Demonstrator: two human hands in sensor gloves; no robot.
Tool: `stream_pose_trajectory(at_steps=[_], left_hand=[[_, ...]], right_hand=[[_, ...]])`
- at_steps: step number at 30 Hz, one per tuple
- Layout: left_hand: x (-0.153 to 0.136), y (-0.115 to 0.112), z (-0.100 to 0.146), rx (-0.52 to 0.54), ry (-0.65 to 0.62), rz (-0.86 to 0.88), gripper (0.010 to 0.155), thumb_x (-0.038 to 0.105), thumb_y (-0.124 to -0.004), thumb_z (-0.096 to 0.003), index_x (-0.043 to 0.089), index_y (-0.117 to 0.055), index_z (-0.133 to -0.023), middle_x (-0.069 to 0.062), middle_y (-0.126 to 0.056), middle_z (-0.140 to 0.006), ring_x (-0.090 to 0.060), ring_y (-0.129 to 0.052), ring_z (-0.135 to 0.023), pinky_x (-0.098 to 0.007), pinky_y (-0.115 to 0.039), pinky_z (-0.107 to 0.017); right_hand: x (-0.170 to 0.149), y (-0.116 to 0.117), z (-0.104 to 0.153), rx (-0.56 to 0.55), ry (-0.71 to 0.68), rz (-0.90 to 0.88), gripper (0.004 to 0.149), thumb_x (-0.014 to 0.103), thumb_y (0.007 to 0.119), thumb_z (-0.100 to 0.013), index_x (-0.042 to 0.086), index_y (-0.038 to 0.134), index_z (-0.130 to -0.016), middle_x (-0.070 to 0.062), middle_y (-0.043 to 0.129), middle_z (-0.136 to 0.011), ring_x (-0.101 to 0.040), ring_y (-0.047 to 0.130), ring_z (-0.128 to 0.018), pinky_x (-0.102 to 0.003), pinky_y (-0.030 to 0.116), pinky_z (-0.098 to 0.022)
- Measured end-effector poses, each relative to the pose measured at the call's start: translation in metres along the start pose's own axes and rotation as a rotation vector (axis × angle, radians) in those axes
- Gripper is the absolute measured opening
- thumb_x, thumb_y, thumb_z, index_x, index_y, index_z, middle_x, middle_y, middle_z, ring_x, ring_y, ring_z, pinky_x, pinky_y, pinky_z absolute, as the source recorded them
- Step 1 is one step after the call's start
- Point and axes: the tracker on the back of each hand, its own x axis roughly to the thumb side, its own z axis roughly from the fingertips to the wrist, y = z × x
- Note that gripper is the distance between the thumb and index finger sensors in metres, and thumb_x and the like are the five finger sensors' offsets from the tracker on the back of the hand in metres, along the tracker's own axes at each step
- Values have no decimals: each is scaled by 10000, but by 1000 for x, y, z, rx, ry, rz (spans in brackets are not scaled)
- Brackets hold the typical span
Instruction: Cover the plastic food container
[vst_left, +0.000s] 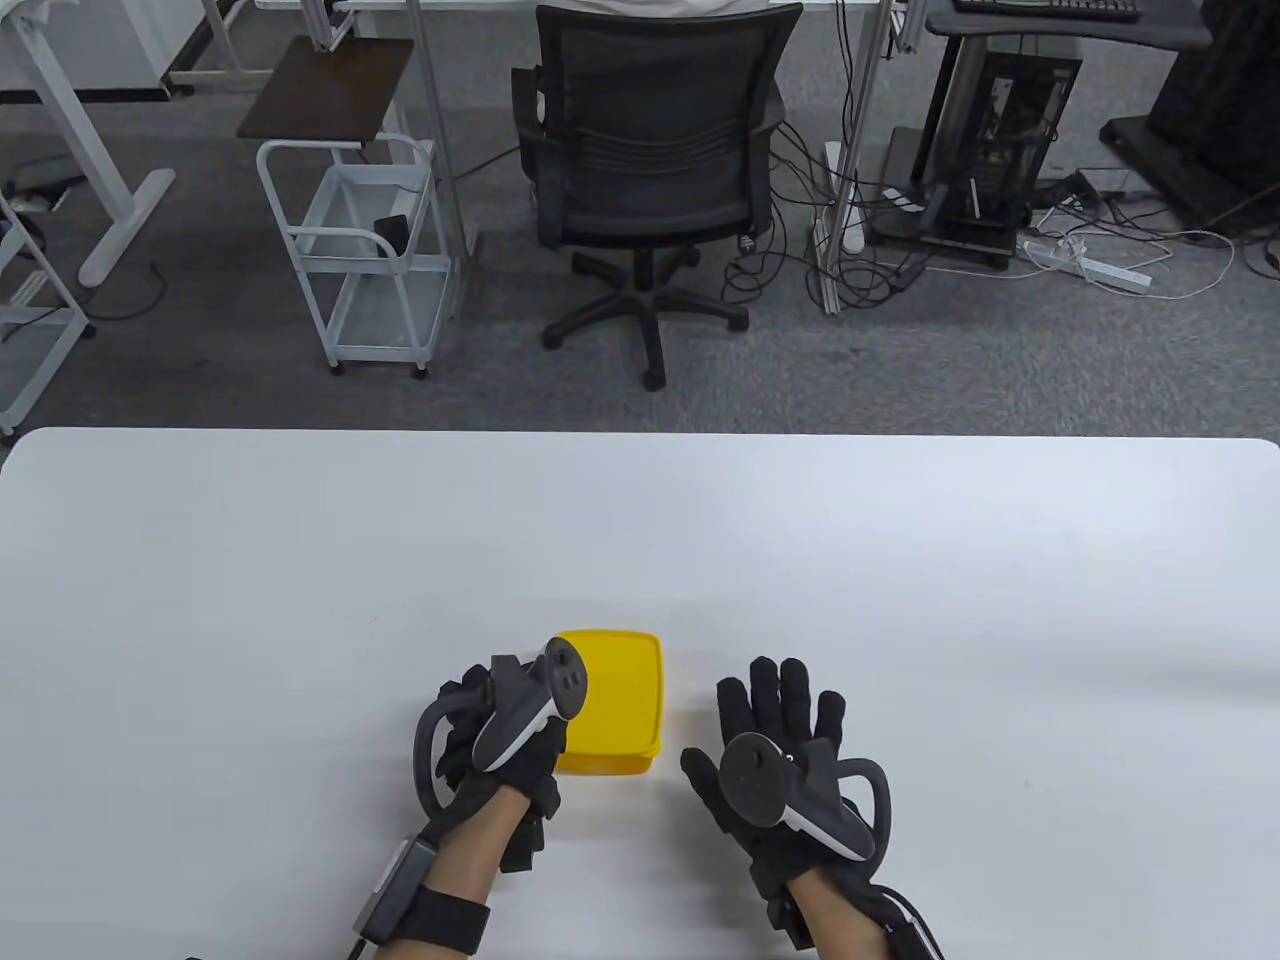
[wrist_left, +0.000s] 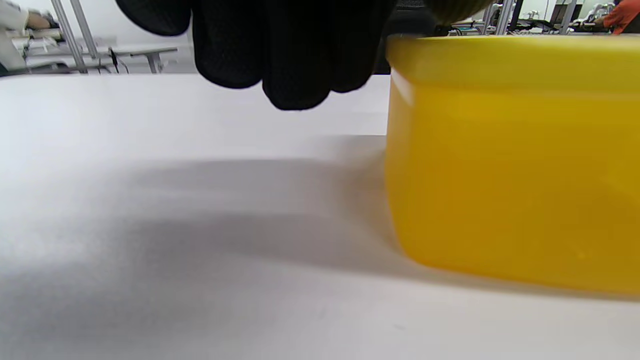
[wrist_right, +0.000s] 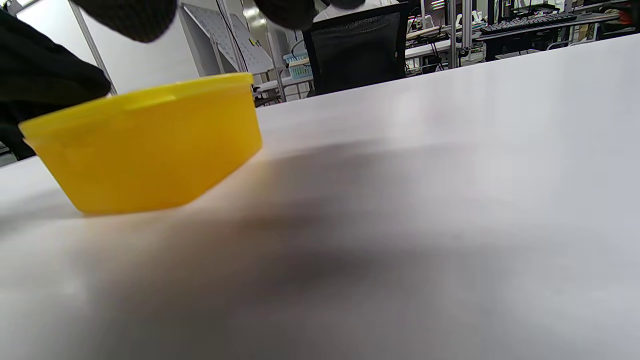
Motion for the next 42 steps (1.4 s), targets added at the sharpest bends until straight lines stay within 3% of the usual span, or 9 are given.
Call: stream_pose_trajectory(at_steps=[3, 5, 11, 15, 27, 30, 33, 39, 42], left_hand=[[-6, 0, 1, -82, 65, 60, 608, 515, -475, -627, 116, -599, -1067, -181, -741, -1046, -435, -619, -1033, -684, -427, -810], [-9, -2, 2, -151, 88, 98, 607, 516, -468, -628, 109, -610, -1055, -176, -756, -1020, -426, -638, -1017, -682, -433, -809], [-20, -8, 4, -251, 79, 231, 562, 500, -526, -636, 105, -642, -1020, -154, -802, -940, -405, -682, -969, -673, -463, -799], [-19, -8, 3, -268, 40, 301, 468, 412, -567, -648, 104, -679, -981, -134, -837, -881, -385, -719, -934, -666, -485, -793], [-18, -12, -1, -291, -21, 327, 443, 295, -564, -636, 32, -687, -970, -192, -845, -832, -402, -735, -899, -685, -500, -777], [-11, -15, 3, -275, -30, 211, 441, 308, -536, -629, 59, -683, -961, -148, -843, -822, -374, -729, -906, -667, -500, -788], [-7, -18, 8, -177, -44, 79, 446, 326, -508, -627, 79, -688, -953, -110, -853, -805, -349, -746, -900, -656, -514, -789], [-18, -23, 11, -104, -88, 186, 461, 365, -532, -634, 102, -698, -974, -112, -850, -862, -359, -724, -939, -647, -494, -798], [-30, -13, 18, -88, -129, 231, 532, 435, -517, -628, 146, -609, -1066, -143, -738, -1056, -408, -608, -1058, -677, -406, -822]], right_hand=[[17, -6, -11, -52, 79, -61, 666, 566, 579, -663, 82, 584, -1121, -256, 628, -1142, -516, 520, -1059, -673, 463, -800], [26, -8, -22, -16, 144, -72, 622, 549, 607, -667, 64, 686, -1048, -243, 765, -1039, -512, 676, -967, -628, 576, -770], [35, 2, -36, 38, 283, -151, 475, 475, 681, -673, 79, 833, -888, -183, 927, -838, -443, 859, -800, -583, 711, -675], [34, 8, -38, 63, 268, -214, 406, 418, 707, -671, 92, 847, -867, -167, 940, -815, -428, 876, -781, -571, 726, -666], [26, 11, -48, 222, 266, -377, 387, 324, 701, -674, 12, 817, -870, -204, 905, -815, -448, 846, -789, -597, 699, -673], [32, 13, -45, 222, 237, -287, 389, 324, 683, -675, 13, 804, -875, -195, 895, -818, -440, 842, -793, -593, 696, -677], [37, 14, -43, 172, 237, -229, 391, 324, 680, -674, 12, 811, -870, -195, 901, -810, -439, 847, -786, -592, 699, -674], [43, 15, -38, 90, 213, -126, 398, 350, 692, -673, 29, 826, -868, -184, 918, -813, -433, 858, -789, -585, 706, -675], [40, 13, -35, 42, 211, -64, 444, 397, 689, -668, 51, 803, -921, -206, 889, -888, -470, 815, -841, -603, 673, -699]])
